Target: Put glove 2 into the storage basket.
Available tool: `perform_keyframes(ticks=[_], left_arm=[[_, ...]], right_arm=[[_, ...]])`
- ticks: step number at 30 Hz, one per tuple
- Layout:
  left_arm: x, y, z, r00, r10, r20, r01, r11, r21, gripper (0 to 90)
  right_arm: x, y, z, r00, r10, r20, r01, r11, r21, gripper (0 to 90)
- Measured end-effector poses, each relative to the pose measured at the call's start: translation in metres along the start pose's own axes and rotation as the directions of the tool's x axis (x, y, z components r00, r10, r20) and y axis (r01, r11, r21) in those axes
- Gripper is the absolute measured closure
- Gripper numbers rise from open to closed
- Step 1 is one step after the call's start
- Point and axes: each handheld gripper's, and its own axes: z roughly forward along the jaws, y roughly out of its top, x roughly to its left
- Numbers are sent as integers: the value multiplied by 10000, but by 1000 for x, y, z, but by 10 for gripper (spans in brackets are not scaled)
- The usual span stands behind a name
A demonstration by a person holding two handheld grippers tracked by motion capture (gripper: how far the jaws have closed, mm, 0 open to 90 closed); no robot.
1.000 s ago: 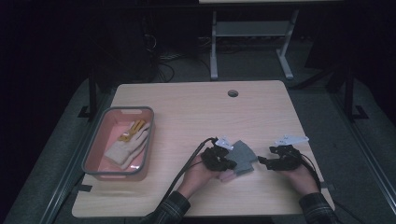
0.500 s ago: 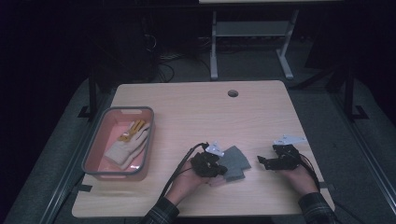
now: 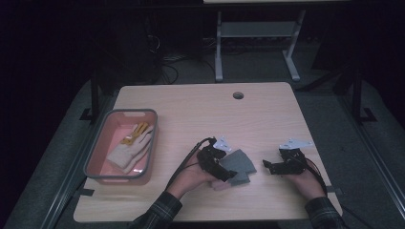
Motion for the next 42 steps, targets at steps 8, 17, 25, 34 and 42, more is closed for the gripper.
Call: perform_keyframes(ticks=[8, 17, 25, 34, 42], left_arm=[[1, -3, 20, 9995, 226, -202, -216, 9986, 478, 129], [5, -8, 30, 9999, -45, 94, 39, 9984, 565, 136], [6, -10, 27, 9989, 172, 433, -192, 9988, 455, 246], [7, -11, 24, 9887, -52, 1501, -16, 9990, 449, 616], [10, -10, 18, 9880, -479, 1470, 423, 9983, 408, 651]], right_arm=[[0, 0, 0, 10000, 16, -18, -16, 10000, -9, 140], [0, 0, 0, 10000, 26, 4, -26, 10000, -27, 140], [0, 0, 0, 10000, 56, -4, -56, 10000, -18, 140], [0, -1, 0, 10000, 3, 6, -3, 10000, -65, 140], [0, -1, 0, 10000, -12, -36, 12, 10000, -48, 137]])
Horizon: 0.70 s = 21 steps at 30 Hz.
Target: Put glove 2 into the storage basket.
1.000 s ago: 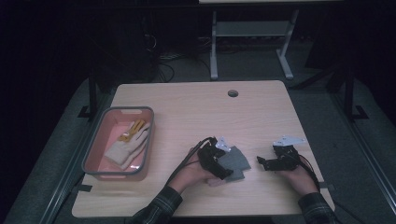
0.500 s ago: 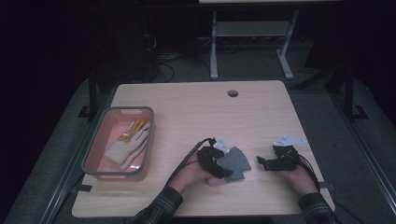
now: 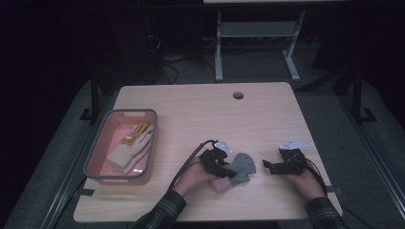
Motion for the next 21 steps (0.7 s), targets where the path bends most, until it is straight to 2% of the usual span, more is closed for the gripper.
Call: perform_keyframes(ticks=[6, 14, 21], left_arm=[[0, 2, -14, 9997, -119, -202, 116, 9998, -131, 650], [3, 2, -42, 9981, -300, -536, 283, 9991, -318, 647], [9, 2, -72, 9924, -737, -986, 683, 9960, -570, 647]], right_arm=[[0, 0, 0, 10000, -23, -16, 23, 10000, -2, 134], [0, 0, 0, 10000, 4, -30, -4, 10000, 9, 134], [0, 0, 0, 10000, -14, -31, 14, 10000, -5, 134]])
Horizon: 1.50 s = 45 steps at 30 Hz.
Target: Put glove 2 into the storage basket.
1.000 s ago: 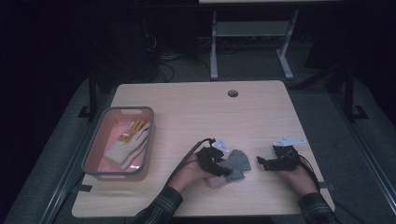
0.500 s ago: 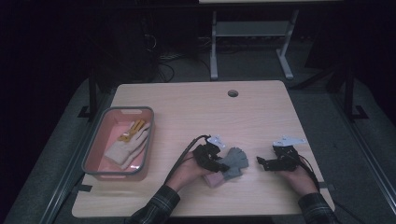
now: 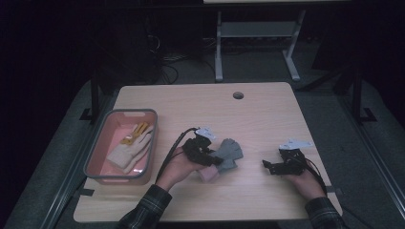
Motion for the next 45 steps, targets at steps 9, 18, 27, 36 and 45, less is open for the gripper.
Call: perform_keyframes(ticks=[9, 18, 27, 36, 45], left_arm=[[20, -3, -46, 9940, -697, -843, 647, 9960, -610, 646], [40, -14, -94, 9782, -1369, -1559, 1176, 9849, -1267, 646], [59, -32, -132, 9506, -2063, -2318, 1686, 9705, -1724, 645], [78, -64, -173, 8999, -3057, -3111, 2364, 9413, -2410, 645], [96, -99, -201, 8392, -3832, -3858, 2958, 9171, -2675, 643]], right_arm=[[0, 0, 0, 10000, 8, 4, -8, 10000, -1, 133], [0, 0, 0, 10000, 1, 1, -1, 10000, -3, 134], [0, 0, 0, 10000, 5, 1, -5, 10000, -2, 134], [0, 0, 0, 10000, 1, 2, -1, 10000, -3, 134], [0, 0, 0, 10000, 24, 3, -24, 10000, 12, 134]])
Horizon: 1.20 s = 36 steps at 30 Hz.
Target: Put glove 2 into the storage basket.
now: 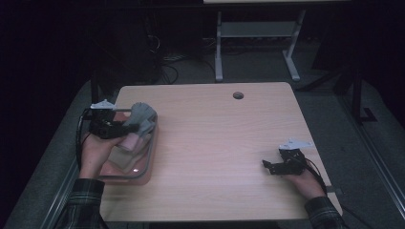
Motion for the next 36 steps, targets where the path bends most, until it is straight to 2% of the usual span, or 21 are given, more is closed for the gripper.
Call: perform_keyframes(ticks=[5, 10, 16, 19, 23, 26, 28, 33, 36], left_arm=[[12, -11, 5, 9990, -168, -408, 186, 9989, 440, 638], [18, -18, 20, 9985, -254, -477, 293, 9961, 831, 634], [19, -26, 42, 9971, -77, -762, 187, 9893, 1447, 622], [18, -28, 48, 9973, 37, -736, 80, 9875, 1575, 602], [17, -28, 51, 9956, 95, -929, 53, 9874, 1581, 514], [18, -25, 46, 9920, 83, -1261, 85, 9912, 1324, 382], [19, -24, 43, 9913, 29, -1314, 120, 9935, 1130, 297], [18, -18, 32, 9915, 2, -1304, 103, 9968, 795, 241], [14, -14, 26, 9937, -33, -1119, 79, 9991, 409, 232]], right_arm=[[0, 0, 0, 10000, -34, 12, 35, 10000, -25, 134], [0, 0, 0, 10000, -51, 11, 51, 10000, -30, 134], [0, 0, 0, 10000, -47, 10, 47, 10000, -33, 134], [0, 0, 0, 10000, -55, 11, 55, 10000, -31, 134], [0, 0, 0, 10000, -54, 11, 54, 10000, -29, 134], [0, 0, 0, 10000, -50, 12, 50, 10000, -32, 134], [0, 0, 0, 10000, -45, 10, 45, 10000, -33, 134], [0, 0, 0, 10000, -50, 11, 50, 10000, -33, 134], [0, 0, 0, 10000, -53, 9, 53, 10000, -29, 134]])
